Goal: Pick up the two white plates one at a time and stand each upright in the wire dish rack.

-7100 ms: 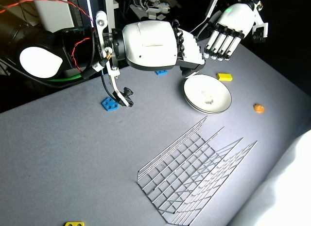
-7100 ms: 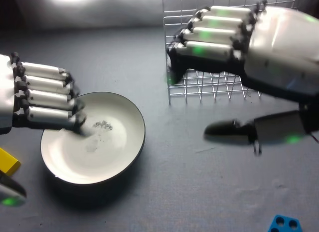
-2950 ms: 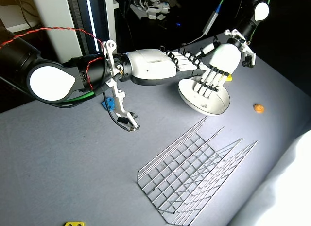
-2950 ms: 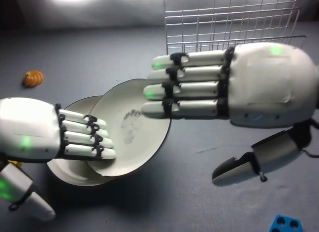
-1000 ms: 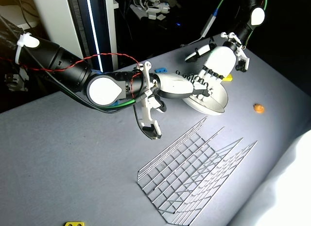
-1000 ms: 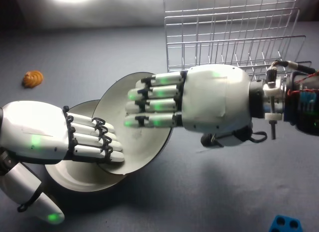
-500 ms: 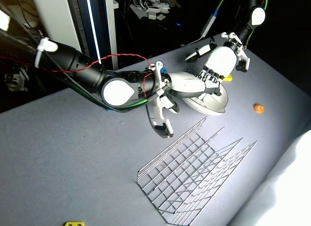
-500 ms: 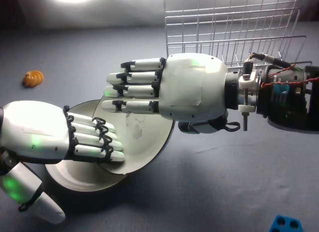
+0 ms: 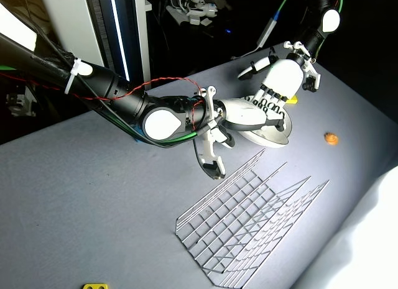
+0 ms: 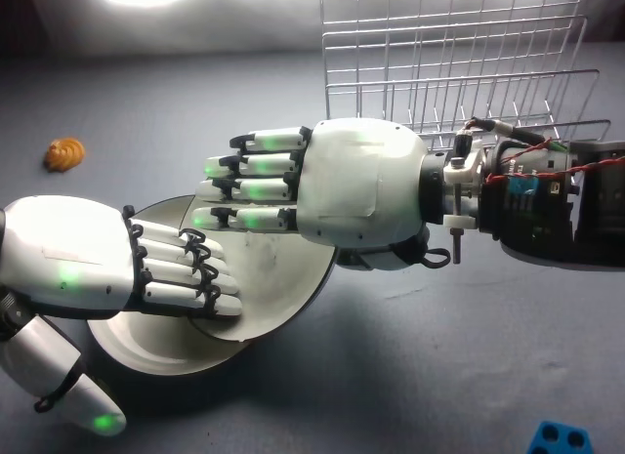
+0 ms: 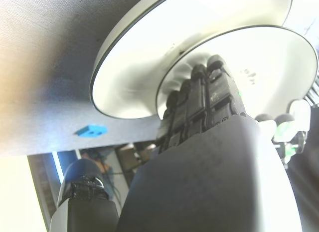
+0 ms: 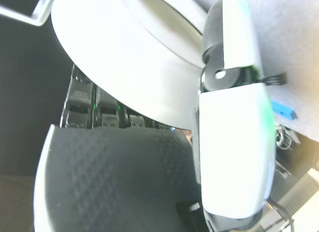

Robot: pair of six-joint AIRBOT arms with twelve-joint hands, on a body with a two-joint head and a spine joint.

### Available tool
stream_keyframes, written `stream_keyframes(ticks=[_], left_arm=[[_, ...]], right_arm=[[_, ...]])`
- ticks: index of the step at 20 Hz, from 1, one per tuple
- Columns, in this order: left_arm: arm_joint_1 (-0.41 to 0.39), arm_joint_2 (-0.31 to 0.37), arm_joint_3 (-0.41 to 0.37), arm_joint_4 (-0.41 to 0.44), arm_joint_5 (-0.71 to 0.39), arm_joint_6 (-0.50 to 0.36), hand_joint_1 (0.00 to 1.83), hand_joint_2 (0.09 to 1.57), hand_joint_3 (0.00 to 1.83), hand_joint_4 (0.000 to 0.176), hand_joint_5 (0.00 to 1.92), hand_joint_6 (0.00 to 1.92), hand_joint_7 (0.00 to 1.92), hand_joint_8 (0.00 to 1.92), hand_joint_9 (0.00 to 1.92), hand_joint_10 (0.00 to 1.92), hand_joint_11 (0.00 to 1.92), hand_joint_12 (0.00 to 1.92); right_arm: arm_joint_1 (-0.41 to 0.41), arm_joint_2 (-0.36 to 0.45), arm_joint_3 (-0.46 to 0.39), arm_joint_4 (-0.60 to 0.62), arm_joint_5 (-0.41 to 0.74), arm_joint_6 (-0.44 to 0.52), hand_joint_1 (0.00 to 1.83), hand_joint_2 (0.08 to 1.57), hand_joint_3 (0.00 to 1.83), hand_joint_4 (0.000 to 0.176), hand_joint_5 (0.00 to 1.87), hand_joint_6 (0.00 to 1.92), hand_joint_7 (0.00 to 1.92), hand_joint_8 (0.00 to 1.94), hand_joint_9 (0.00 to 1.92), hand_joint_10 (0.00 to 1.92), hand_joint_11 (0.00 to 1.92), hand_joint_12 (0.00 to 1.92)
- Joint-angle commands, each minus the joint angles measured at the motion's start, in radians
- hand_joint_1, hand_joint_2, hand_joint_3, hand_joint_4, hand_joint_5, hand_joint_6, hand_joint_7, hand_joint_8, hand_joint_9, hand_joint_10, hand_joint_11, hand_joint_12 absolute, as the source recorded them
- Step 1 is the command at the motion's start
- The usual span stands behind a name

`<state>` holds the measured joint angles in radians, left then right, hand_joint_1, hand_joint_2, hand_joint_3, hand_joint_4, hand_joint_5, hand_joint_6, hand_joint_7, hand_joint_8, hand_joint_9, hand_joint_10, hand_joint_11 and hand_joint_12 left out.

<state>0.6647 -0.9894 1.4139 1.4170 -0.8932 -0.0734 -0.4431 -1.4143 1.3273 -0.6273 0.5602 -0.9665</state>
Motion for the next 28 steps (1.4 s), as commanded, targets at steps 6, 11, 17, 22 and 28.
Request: stream_keyframes(ticks=[6, 11, 17, 22, 28], left_arm=[[-0.008, -0.004, 0.012, -0.059, -0.041, -0.006, 0.00, 1.04, 0.00, 0.000, 0.00, 0.00, 0.00, 0.00, 0.00, 0.00, 0.00, 0.00], [-0.008, -0.004, 0.020, -0.065, -0.042, -0.009, 0.00, 1.03, 0.00, 0.000, 0.00, 0.00, 0.00, 0.00, 0.00, 0.00, 0.00, 0.00], [-0.011, -0.004, 0.023, -0.074, -0.044, -0.014, 0.00, 1.04, 0.00, 0.000, 0.00, 0.00, 0.00, 0.00, 0.00, 0.00, 0.00, 0.00], [-0.059, 0.011, 0.023, -0.074, -0.071, -0.021, 0.00, 1.04, 0.00, 0.000, 0.00, 0.00, 0.00, 0.00, 0.00, 0.00, 0.00, 0.00], [-0.184, 0.052, 0.026, -0.075, -0.102, -0.074, 0.00, 1.04, 0.00, 0.000, 0.00, 0.00, 0.00, 0.00, 0.00, 0.00, 0.00, 0.00]], right_arm=[[0.010, 0.001, 0.001, 0.031, 0.112, -0.003, 1.20, 1.04, 0.00, 0.000, 0.42, 0.03, 0.43, 0.02, 0.41, 0.07, 0.00, 1.25], [0.011, 0.004, 0.001, 0.031, 0.128, -0.004, 1.22, 1.13, 0.01, 0.000, 0.81, 0.04, 0.88, 0.03, 0.85, 0.08, 0.43, 1.18], [0.013, 0.007, 0.000, 0.031, 0.144, -0.003, 1.47, 1.07, 0.00, 0.000, 0.98, 0.92, 1.08, 0.77, 1.02, 0.88, 0.82, 1.41], [0.015, 0.011, -0.004, 0.031, 0.161, -0.002, 1.50, 1.05, 0.00, 0.000, 1.04, 0.80, 1.19, 0.57, 1.09, 0.77, 0.82, 1.48], [0.015, 0.027, -0.031, 0.031, 0.168, 0.000, 1.40, 1.04, 0.00, 0.000, 1.05, 0.84, 1.20, 0.59, 1.08, 0.88, 0.88, 1.06]])
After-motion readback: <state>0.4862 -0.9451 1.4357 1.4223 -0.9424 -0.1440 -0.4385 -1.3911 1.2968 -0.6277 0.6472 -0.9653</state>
